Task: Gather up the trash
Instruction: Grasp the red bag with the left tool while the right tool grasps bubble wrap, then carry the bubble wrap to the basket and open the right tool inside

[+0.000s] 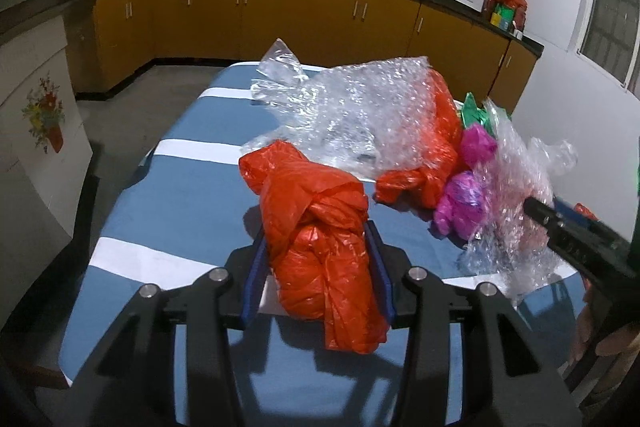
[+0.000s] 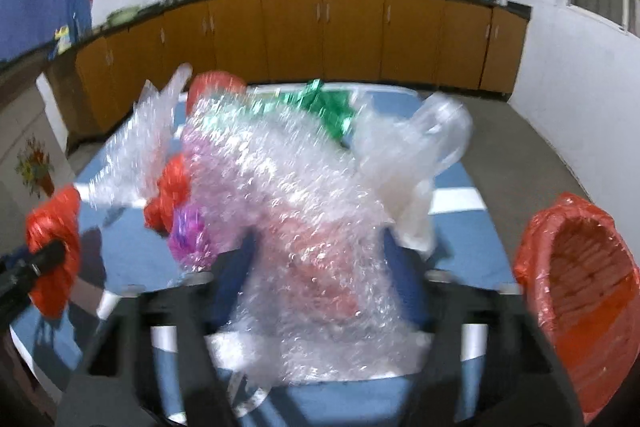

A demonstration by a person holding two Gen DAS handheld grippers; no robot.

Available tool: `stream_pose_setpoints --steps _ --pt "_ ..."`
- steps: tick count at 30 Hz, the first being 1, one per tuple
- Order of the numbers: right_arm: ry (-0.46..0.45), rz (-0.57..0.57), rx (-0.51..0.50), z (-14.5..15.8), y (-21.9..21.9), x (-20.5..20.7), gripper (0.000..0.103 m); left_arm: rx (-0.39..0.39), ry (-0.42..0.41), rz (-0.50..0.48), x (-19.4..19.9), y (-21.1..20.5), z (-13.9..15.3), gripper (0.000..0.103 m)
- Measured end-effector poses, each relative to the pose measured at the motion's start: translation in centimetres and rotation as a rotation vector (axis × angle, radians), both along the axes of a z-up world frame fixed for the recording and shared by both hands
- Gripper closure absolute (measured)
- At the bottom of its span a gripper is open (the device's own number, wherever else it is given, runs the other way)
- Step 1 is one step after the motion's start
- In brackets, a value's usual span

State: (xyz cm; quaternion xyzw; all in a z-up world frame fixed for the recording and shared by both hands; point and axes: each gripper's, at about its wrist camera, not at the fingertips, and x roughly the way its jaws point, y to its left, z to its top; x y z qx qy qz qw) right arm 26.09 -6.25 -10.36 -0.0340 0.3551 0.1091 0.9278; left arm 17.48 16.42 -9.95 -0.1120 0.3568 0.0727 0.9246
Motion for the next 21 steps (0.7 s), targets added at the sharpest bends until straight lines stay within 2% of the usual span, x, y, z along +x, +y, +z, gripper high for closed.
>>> stream_pose_setpoints --steps 1,6,18,21 --pt "-0.002 0.004 0.008 0.0 -0.1 -0.2 0.065 -0.003 -0.001 0.002 0.0 0.1 0.0 0.058" --pt "-0.011 0.006 0.032 0.7 -0.9 -1.1 0.08 -0.008 -0.006 -0.003 -0.1 0.3 0.0 0.058" --pt "-0.077 0.014 0.142 3.4 -3.4 -4.4 0.082 0.001 -0.063 -0.056 -1.0 -1.8 2.2 0.058" --pt "-0.072 0.032 0.112 2.7 -2.9 -4.7 0.082 0.004 -0.07 -0.07 -1.1 -2.4 2.5 0.058"
